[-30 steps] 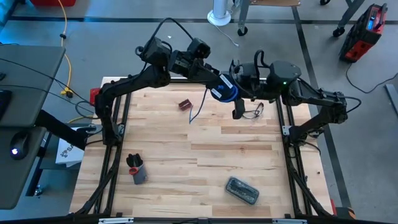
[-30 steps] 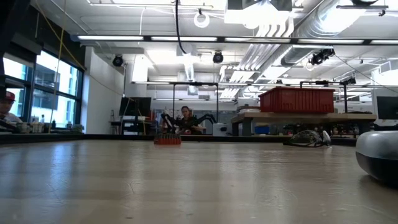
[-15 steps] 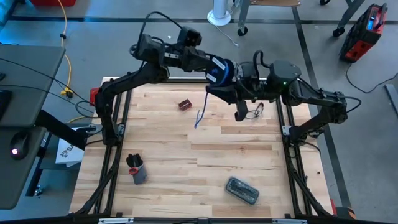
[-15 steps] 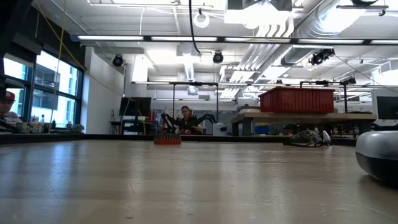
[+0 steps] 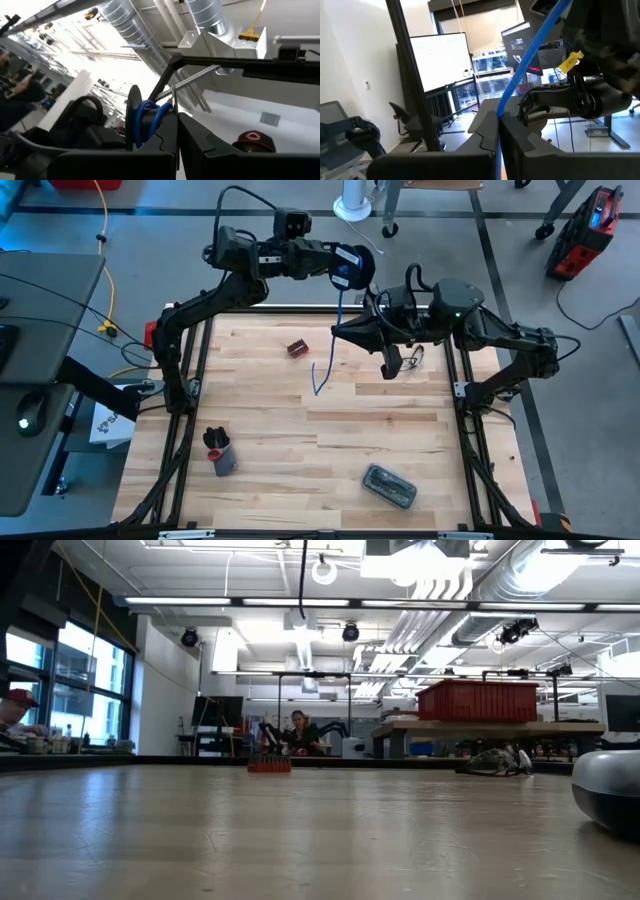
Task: Coil cords
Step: Coil the blue wire onto the spool
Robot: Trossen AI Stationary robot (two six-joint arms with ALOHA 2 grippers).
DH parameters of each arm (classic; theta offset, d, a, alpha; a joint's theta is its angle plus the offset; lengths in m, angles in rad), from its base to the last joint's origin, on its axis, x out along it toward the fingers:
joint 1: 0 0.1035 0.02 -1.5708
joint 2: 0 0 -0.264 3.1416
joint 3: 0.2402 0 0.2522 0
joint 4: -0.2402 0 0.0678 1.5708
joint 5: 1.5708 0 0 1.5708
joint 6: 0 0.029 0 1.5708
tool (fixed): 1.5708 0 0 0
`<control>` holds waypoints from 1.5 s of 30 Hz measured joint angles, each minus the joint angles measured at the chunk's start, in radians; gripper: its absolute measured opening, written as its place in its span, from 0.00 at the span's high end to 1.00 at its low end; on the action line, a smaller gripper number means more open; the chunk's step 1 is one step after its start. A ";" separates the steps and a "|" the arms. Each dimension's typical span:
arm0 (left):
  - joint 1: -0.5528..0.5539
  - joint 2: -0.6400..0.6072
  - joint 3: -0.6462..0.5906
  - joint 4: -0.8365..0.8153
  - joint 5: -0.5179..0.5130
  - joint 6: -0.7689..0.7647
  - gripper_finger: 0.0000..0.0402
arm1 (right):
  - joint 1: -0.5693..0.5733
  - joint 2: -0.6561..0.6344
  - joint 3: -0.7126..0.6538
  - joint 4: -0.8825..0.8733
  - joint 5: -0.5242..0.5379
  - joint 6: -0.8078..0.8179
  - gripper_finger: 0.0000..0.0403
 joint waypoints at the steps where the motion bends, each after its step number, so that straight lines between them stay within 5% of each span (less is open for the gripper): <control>1: 0.004 0.000 0.000 0.002 0.000 0.000 1.00 | 0.000 0.000 0.000 0.000 0.000 0.000 1.00; 18: 0.095 -0.066 -0.002 -0.056 0.111 0.019 1.00 | 0.005 -0.004 0.000 -0.036 -0.047 0.000 1.00; 35: 0.173 -0.225 0.000 -0.828 0.280 0.373 1.00 | 0.007 -0.048 -0.001 -0.139 -0.060 0.026 1.00; 45: 0.139 -0.255 0.000 -1.126 0.382 0.352 1.00 | 0.005 -0.053 -0.001 -0.183 -0.060 0.026 1.00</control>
